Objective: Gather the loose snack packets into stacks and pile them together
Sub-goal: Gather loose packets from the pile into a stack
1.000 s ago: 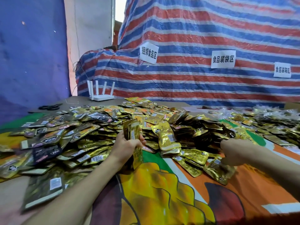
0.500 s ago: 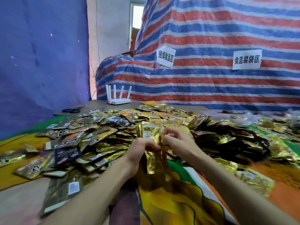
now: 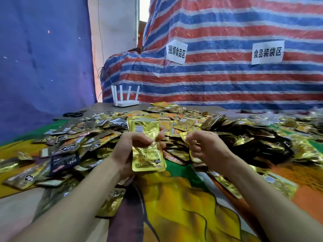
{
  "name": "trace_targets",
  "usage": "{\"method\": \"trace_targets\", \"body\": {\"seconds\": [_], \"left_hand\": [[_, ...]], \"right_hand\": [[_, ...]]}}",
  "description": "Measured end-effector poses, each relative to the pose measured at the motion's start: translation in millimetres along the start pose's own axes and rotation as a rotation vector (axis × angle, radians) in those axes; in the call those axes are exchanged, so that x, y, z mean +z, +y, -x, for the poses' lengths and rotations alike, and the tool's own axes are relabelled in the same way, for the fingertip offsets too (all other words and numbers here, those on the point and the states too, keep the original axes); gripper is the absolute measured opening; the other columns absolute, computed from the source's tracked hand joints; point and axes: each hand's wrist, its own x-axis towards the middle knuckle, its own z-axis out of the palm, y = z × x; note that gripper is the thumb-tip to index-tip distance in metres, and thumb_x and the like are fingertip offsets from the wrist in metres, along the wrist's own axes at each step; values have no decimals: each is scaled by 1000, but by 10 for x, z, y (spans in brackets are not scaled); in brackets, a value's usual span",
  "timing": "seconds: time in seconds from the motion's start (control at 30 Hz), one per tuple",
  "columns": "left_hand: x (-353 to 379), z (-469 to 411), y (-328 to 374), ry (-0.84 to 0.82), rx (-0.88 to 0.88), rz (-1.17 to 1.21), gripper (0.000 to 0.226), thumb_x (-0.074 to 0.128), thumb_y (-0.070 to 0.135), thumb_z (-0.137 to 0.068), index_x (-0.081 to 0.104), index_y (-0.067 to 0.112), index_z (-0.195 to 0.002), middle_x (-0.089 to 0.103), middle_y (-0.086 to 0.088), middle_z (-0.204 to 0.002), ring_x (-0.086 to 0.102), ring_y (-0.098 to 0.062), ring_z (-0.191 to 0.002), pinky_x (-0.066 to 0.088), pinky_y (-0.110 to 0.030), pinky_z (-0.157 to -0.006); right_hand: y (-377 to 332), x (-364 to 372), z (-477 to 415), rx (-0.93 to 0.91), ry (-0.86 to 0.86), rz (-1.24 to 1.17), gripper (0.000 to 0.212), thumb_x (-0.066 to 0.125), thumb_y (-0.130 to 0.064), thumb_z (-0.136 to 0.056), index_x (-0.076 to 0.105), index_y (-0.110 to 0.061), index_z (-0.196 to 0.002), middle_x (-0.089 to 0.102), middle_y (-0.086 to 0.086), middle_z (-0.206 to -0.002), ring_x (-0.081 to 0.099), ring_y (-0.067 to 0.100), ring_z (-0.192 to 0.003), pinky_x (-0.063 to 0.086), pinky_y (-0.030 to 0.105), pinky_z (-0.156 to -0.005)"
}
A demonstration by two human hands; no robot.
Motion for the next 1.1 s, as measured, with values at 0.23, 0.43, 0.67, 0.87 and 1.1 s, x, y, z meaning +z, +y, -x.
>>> {"method": "trace_targets", "body": {"seconds": [0.23, 0.43, 0.67, 0.87, 1.1], "left_hand": [[45, 22, -88, 86, -158, -278, 47, 57, 2, -66, 78, 5, -108, 72, -11, -122, 75, -21, -89, 61, -40, -78], [47, 19, -106, 135, -222, -337, 51, 61, 2, -62, 76, 3, -111, 74, -21, -103, 74, -27, -84, 61, -40, -74], [55, 29, -70, 110, -90, -110, 40, 53, -2, -68, 75, 0, -102, 68, -13, -92, 68, -27, -77, 58, -43, -78], [32, 42, -54, 27, -77, 107, 37, 45, -4, -72, 72, -2, -97, 63, -10, -90, 64, -25, -74, 58, -41, -73], [70, 27, -122, 38, -144, 64, 40, 52, -4, -66, 65, 1, -104, 60, -9, -89, 61, -25, -74, 54, -41, -76]], "right_hand": [[25, 131, 60, 17, -206, 101, 24, 54, 1, -91, 63, -12, -73, 33, -3, -55, 26, 8, -44, 22, 15, -39], [44, 136, 102, 11, -90, 299, 18, 60, -5, -93, 61, -4, -75, 56, 2, -60, 29, 5, -41, 25, 15, -39], [71, 130, 60, 39, -16, 282, 19, 60, -6, -91, 60, -11, -72, 44, -2, -62, 38, 10, -51, 28, 20, -44], [-41, 170, 97, 61, -164, -311, 7, 54, -16, -72, 56, -14, -66, 58, 4, -77, 61, 21, -79, 42, 32, -79], [-128, 157, 189, 36, -211, -562, 16, 47, -12, -70, 60, -10, -61, 45, 1, -56, 51, 22, -57, 47, 38, -93]]}}
